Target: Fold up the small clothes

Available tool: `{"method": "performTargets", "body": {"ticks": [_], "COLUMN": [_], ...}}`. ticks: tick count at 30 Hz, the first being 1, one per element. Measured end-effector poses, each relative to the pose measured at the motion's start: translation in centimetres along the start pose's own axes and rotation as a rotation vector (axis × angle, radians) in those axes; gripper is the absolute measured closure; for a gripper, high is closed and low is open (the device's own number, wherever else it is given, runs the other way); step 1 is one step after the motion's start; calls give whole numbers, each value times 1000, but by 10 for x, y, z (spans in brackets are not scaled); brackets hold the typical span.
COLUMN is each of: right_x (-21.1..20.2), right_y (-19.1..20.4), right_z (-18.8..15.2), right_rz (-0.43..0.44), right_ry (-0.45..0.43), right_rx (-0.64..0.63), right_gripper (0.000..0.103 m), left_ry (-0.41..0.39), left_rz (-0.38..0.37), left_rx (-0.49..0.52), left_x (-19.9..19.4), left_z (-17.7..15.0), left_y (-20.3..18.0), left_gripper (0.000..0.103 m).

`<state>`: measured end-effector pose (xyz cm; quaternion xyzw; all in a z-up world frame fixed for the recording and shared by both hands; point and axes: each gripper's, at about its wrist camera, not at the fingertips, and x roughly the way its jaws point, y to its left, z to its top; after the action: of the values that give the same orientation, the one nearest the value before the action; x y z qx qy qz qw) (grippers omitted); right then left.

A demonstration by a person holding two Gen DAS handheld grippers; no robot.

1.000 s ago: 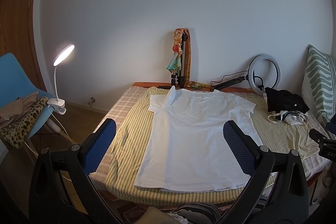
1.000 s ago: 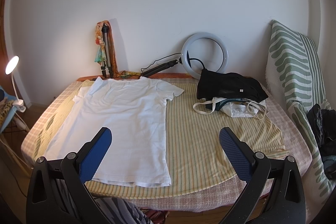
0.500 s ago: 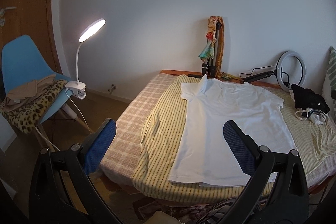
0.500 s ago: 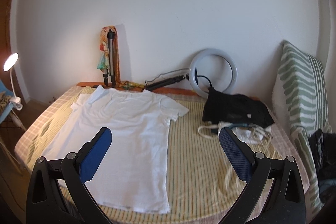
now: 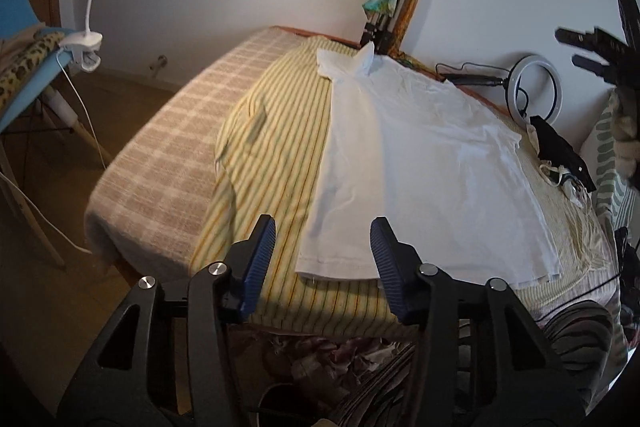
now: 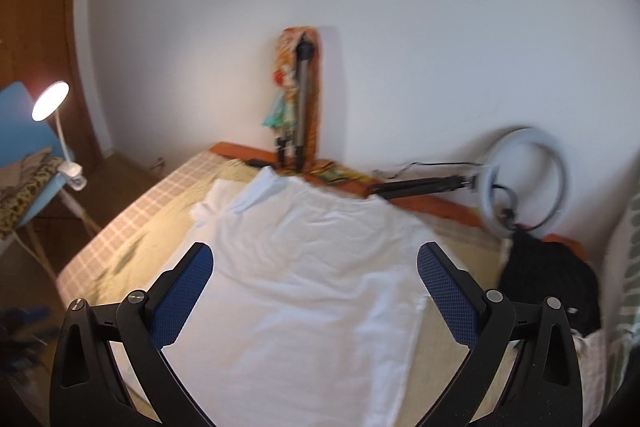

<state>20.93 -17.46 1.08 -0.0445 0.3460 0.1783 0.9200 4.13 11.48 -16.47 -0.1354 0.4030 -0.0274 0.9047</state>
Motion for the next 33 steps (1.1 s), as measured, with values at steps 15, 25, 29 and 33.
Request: {"method": "performTargets", "body": {"ticks": [15, 25, 29, 33], "right_x": [185, 323, 363, 392], "right_y": [77, 126, 144, 147], "right_z": [63, 68, 63, 59], "right_rz": [305, 320, 272, 237], "right_ry": [258, 398, 429, 454], "right_rx": [136, 176, 131, 134], "right_gripper": [31, 35, 38, 40], "left_ry": [91, 67, 53, 50], "left_rz": [-66, -66, -84, -107], "left_rx": [-25, -11, -48, -72], "left_x": [67, 76, 77, 77], "left_z": [-16, -15, -15, -15], "left_y": [15, 18, 23, 27], "left_gripper": [70, 91, 98, 101]}}
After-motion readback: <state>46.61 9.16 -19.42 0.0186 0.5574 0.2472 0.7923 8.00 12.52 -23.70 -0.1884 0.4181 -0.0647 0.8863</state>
